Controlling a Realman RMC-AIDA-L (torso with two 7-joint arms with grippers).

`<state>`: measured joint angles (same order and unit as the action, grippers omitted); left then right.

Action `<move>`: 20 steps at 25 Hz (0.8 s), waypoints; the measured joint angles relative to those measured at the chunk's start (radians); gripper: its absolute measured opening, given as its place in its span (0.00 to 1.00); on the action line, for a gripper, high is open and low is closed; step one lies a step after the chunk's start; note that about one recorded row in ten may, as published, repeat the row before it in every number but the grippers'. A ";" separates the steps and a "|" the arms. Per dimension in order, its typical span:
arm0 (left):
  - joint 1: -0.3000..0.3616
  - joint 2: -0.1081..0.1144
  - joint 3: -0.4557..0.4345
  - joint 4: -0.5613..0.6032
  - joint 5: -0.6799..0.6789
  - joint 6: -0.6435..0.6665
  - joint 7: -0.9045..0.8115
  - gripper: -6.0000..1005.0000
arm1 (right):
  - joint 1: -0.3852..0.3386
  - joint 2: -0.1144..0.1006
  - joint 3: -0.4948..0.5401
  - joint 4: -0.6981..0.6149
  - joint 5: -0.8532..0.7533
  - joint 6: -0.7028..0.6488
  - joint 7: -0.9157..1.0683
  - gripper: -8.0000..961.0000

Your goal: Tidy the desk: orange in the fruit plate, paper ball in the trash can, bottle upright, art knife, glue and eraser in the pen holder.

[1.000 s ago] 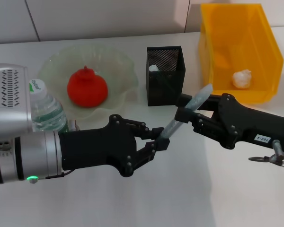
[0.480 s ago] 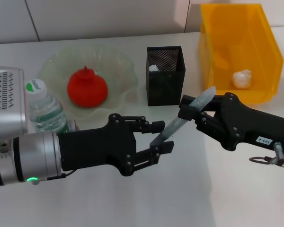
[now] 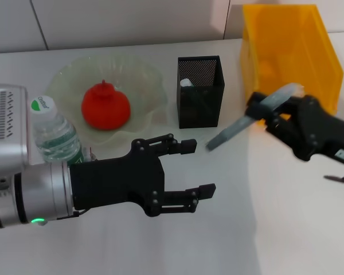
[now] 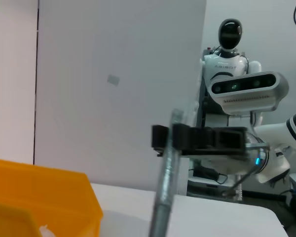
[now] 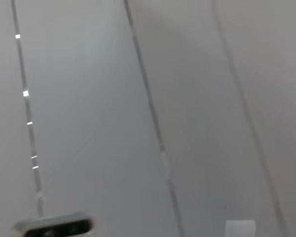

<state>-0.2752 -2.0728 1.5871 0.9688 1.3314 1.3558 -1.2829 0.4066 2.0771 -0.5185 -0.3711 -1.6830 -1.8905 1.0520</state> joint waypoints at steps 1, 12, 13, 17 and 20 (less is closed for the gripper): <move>0.001 0.000 0.003 -0.011 -0.011 0.002 0.028 0.65 | -0.005 0.001 0.031 -0.007 0.000 0.000 -0.006 0.16; -0.053 -0.004 0.011 -0.350 -0.175 0.113 0.376 0.81 | 0.073 0.006 0.195 0.095 0.125 0.095 -0.327 0.17; -0.057 -0.004 0.010 -0.374 -0.184 0.123 0.391 0.81 | 0.091 0.006 0.195 0.110 0.129 0.130 -0.363 0.17; -0.059 -0.006 0.008 -0.409 -0.194 0.136 0.413 0.81 | 0.163 0.007 0.189 0.169 0.130 0.268 -0.463 0.18; -0.059 -0.006 0.007 -0.417 -0.201 0.136 0.414 0.81 | 0.201 0.008 0.174 0.193 0.124 0.356 -0.480 0.19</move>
<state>-0.3345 -2.0789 1.5944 0.5518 1.1306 1.4920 -0.8691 0.6075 2.0847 -0.3440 -0.1785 -1.5585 -1.5348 0.5718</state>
